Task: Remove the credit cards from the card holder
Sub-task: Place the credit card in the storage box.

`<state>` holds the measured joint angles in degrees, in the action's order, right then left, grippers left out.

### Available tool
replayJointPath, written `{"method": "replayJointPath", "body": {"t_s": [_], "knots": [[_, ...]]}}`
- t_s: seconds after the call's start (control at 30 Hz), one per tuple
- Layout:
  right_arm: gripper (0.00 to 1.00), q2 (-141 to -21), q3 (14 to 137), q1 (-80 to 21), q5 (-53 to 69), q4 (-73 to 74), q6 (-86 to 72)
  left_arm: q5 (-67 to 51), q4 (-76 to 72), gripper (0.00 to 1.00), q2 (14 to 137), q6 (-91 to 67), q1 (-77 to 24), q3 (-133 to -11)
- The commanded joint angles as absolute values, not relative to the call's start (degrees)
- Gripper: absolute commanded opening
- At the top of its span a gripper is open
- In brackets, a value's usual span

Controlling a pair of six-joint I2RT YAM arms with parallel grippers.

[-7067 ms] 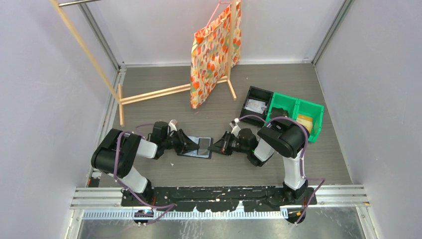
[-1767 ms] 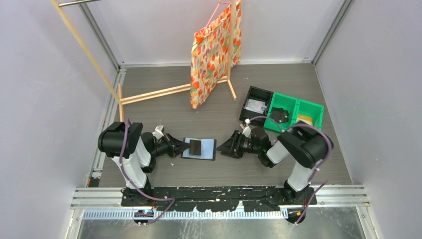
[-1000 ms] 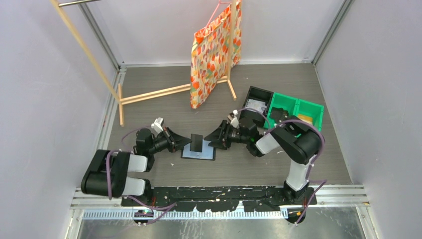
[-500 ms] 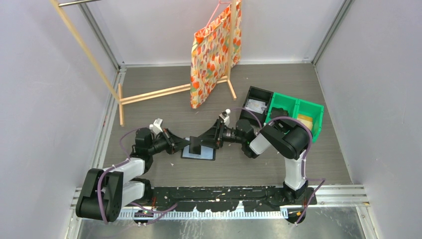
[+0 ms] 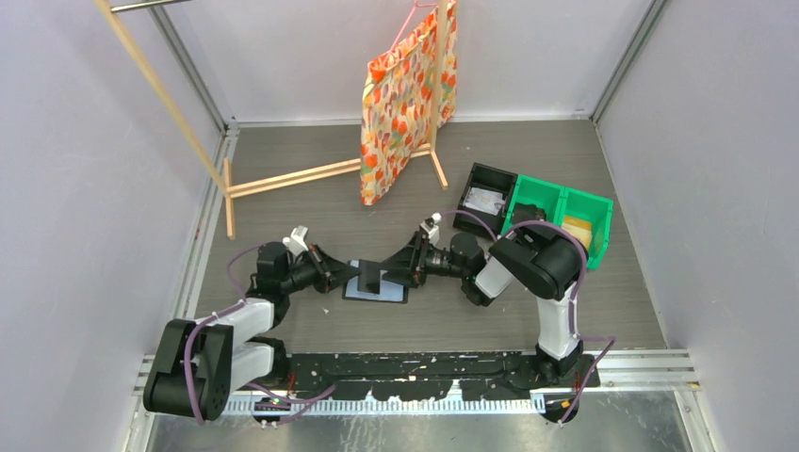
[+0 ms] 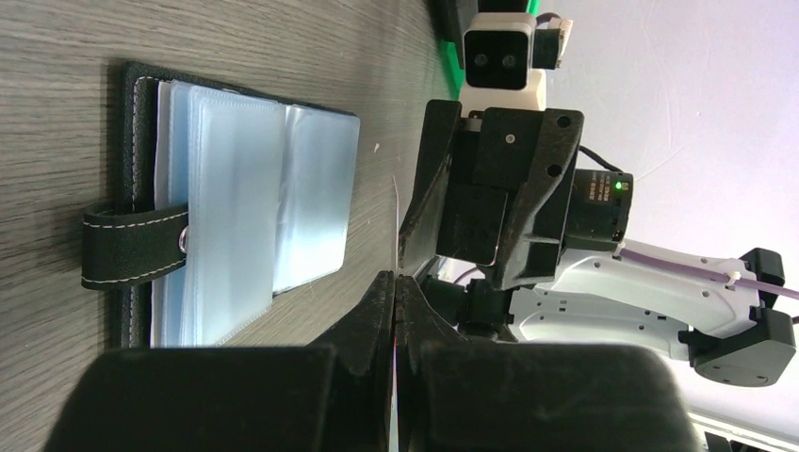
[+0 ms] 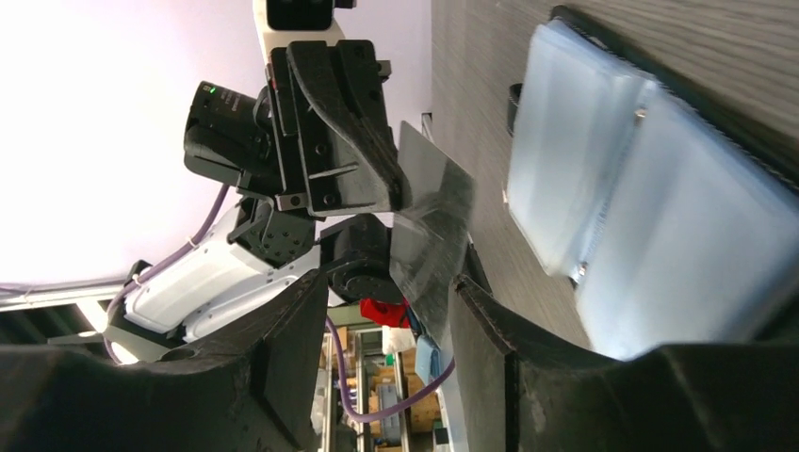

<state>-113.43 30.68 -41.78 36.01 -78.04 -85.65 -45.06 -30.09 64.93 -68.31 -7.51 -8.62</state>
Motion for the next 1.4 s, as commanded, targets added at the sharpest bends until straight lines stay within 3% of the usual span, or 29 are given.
{"method": "replayJointPath", "body": {"t_s": [0.0, 0.67, 0.77, 0.93, 1.07, 1.13, 1.17, 1.23, 1.27, 1.37], "knots": [[0.55, -110.69, 27.75, -39.98, 33.96, -81.19, -83.71, -45.18, -29.39, 0.01, 63.28, -67.25, -7.73, -11.18], [0.46, -115.48, 35.22, -44.83, 36.2, -82.09, -85.74, -45.18, -28.0, 0.01, 62.61, -66.97, -7.73, -11.52], [0.37, -115.43, 35.09, -44.83, 35.72, -82.09, -85.59, -45.09, -27.91, 0.0, 62.43, -66.89, -7.73, -11.51], [0.03, -115.14, 34.64, -44.84, 35.04, -81.85, -85.56, -45.22, -27.91, 0.01, 62.23, -66.82, -7.73, -11.43], [0.01, -113.35, 33.7, -44.49, 34.43, -79.93, -84.84, -45.19, -27.02, 0.01, 61.75, -66.6, -7.73, -11.53], [0.01, -110.34, 32.65, -43.74, 34.1, -76.5, -83.01, -44.7, -23.9, 0.0, 61.39, -65.38, -7.73, -12.44], [0.01, -108.25, 32.09, -42.84, 33.9, -71.83, -80.55, -44.16, -19.68, 0.13, 61.09, -64.37, -7.73, -13.78], [0.01, -101.7, 31.32, -41.31, 33.31, -60.12, -75.78, -42.75, -14.99, 0.28, 60.12, -62.17, -7.78, -15.32], [0.01, -96.33, 31.57, -40.6, 32.37, -50.71, -69.94, -42.3, -13.1, 0.36, 59.36, -61.77, -7.74, -16.04], [0.01, -81.92, 37.49, -40.27, 21.63, -11.84, -50.34, -40.62, -7.73, 0.41, 57.06, -59.89, -7.74, -18.22]]}}
